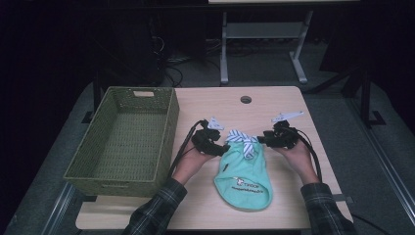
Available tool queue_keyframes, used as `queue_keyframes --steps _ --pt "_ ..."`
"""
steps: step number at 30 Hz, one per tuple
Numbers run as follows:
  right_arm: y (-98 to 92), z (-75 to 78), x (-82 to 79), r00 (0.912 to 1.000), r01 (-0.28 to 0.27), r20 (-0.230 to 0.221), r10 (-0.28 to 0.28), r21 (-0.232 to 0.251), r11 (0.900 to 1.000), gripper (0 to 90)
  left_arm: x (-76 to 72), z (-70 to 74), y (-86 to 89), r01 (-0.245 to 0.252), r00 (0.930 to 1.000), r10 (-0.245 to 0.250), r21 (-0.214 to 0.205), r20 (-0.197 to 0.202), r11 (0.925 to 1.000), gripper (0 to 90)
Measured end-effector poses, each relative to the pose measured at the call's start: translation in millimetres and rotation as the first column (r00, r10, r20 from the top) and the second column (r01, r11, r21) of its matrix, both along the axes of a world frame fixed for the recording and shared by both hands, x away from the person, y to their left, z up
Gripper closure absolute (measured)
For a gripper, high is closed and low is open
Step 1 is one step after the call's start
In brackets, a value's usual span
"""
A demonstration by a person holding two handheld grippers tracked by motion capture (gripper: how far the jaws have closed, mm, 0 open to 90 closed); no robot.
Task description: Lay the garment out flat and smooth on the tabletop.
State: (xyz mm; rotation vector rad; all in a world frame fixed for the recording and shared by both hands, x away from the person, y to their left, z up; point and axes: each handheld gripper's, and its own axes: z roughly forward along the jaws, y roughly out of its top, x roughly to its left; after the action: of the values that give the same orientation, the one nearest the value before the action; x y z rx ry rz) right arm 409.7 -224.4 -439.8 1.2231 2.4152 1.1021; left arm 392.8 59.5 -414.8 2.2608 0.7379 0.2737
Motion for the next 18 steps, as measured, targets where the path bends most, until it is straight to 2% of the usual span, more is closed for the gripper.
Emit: queue_keyframes --steps 3,5,8,10,13,14,18 --pt "0.1 -0.6 1.1 1.0 0.0 0.001 0.0 0.003 1.0 56.9 13.4 -3.4 -3.4 -0.008 1.0 0.008 -0.001 0.002 1.0 41.8" --pt "0.3 -1.9 2.4 1.0 0.001 -0.004 -0.001 0.005 1.0 56.9 21.7 -5.8 -5.7 -0.006 0.9999 0.006 -0.019 -0.014 0.9998 42.0" --pt "1.4 -4.9 4.7 0.9999 0.001 -0.01 -0.001 0.01 1.0 56.7 32.0 -10.5 -11.6 0.004 0.9998 -0.004 -0.019 -0.02 0.9998 42.1" --pt "2.5 -7.4 6.3 0.9998 -0.001 -0.021 0.001 0.009 1.0 56.6 39.0 -14.3 -15.2 0.009 0.9992 -0.01 -0.009 -0.04 0.9999 42.0" --pt "4.0 -11.2 9.1 0.9995 0.0 -0.033 0.0 0.012 0.9999 56.6 47.1 -21.0 -19.2 0.011 0.9984 -0.012 -0.019 -0.056 0.9998 41.8" --pt "4.1 -14.1 11.1 0.9992 -0.003 -0.04 0.004 0.01 0.9999 56.6 51.0 -26.2 -21.9 0.014 0.9971 -0.015 -0.016 -0.075 0.9998 41.7" --pt "4.6 -18.5 13.3 0.9986 -0.009 -0.053 0.01 0.01 0.9999 57.0 54.4 -34.2 -25.6 0.024 0.9951 -0.024 -0.008 -0.096 0.9997 41.8"
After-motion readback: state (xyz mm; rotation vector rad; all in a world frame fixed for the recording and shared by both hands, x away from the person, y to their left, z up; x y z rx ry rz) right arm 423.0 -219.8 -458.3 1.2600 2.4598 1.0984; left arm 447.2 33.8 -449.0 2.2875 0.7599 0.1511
